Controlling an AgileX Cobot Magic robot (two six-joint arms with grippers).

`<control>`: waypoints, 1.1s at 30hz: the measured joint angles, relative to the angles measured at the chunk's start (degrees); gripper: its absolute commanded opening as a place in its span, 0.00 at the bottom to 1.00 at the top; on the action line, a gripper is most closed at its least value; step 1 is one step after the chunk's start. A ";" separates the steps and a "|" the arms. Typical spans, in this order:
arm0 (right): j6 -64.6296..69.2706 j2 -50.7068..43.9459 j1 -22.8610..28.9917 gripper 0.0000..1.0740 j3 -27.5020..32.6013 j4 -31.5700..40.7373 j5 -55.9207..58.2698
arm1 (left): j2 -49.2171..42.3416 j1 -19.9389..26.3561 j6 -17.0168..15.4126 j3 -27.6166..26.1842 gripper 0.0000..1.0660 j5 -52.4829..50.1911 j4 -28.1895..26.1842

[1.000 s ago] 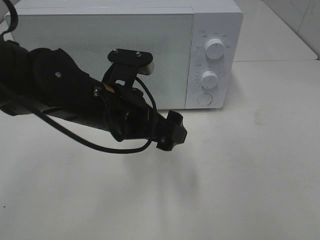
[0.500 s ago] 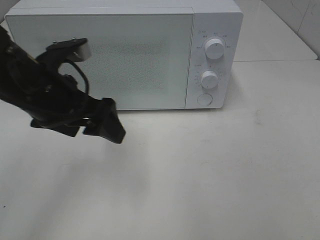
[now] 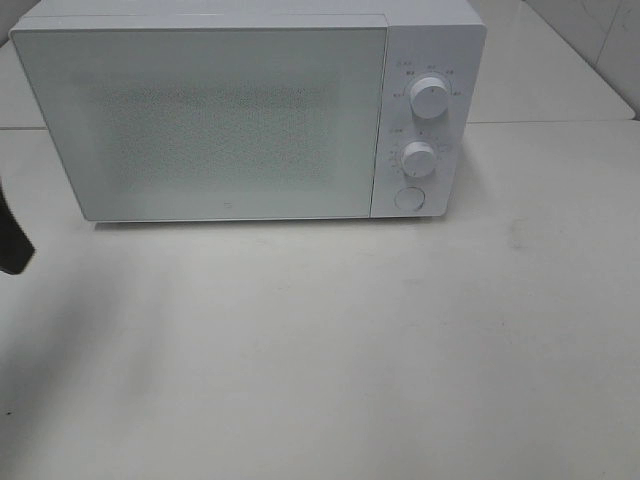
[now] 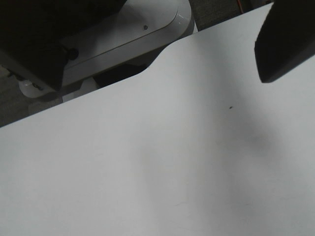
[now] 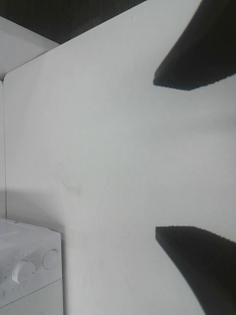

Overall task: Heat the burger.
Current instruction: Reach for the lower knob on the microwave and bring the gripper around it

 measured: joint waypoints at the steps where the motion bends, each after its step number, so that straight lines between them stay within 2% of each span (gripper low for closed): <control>1: 0.00 0.00 0.00 0.70 0.00 0.00 0.00 | -1.43 1.49 -1.03 0.11 0.92 0.40 0.80; 2: 0.00 0.00 0.00 0.70 0.00 0.00 0.00 | -1.43 1.49 -1.03 0.11 0.92 0.40 0.80; 4: 0.00 0.00 0.00 0.70 0.00 0.00 -0.06 | -5.96 5.04 -3.78 1.15 0.92 0.69 3.04; 8: 0.00 0.00 0.00 0.70 0.00 0.00 0.00 | -11.06 6.82 -5.39 2.75 0.92 0.74 5.10; 9: 0.00 0.00 0.00 0.70 0.00 0.00 0.00 | -14.95 7.10 -6.07 4.35 0.92 0.69 5.96; 11: 0.00 0.00 0.00 0.70 0.00 0.00 0.00 | -16.56 7.10 -6.25 5.04 0.92 0.63 6.25; 13: 0.00 0.00 0.00 0.70 0.00 0.00 0.00 | -22.86 7.10 -6.65 7.91 0.92 0.23 7.16; 18: 0.00 0.00 0.00 0.70 0.00 0.00 0.00 | -30.54 7.10 -6.88 11.80 0.92 -0.74 7.96; 19: 0.00 0.00 0.00 0.70 0.00 0.00 0.00 | -34.95 7.10 -6.99 14.04 0.92 -1.15 7.96; 21: 0.00 0.00 0.00 0.70 0.00 0.00 0.00 | -36.73 7.10 -7.10 15.18 0.92 -1.20 7.96; 22: 0.00 0.00 0.00 0.70 0.00 0.00 0.00 | -41.08 7.10 -7.10 17.36 0.92 -1.26 7.96; 23: 0.00 0.00 0.00 0.70 0.00 0.00 0.00 | -41.08 7.10 -7.10 17.36 0.92 -1.26 7.96; 24: 0.00 0.00 0.00 0.70 0.00 0.00 0.00 | -45.38 7.10 -7.10 19.77 0.92 -1.26 8.08; 26: 0.00 0.00 0.00 0.70 0.00 0.00 0.00 | -47.10 7.10 -7.16 20.68 0.92 -1.26 8.19; 28: 0.00 0.00 0.00 0.70 0.00 0.00 0.00 | -53.00 7.10 -7.22 23.84 0.92 -1.78 8.59; 29: 0.00 0.00 0.00 0.70 0.00 0.00 0.00 | -53.00 7.10 -7.22 23.84 0.92 -1.78 8.59; 33: 0.00 0.00 0.00 0.70 0.00 0.00 0.00 | -62.85 7.10 -7.22 25.61 0.92 -4.24 10.03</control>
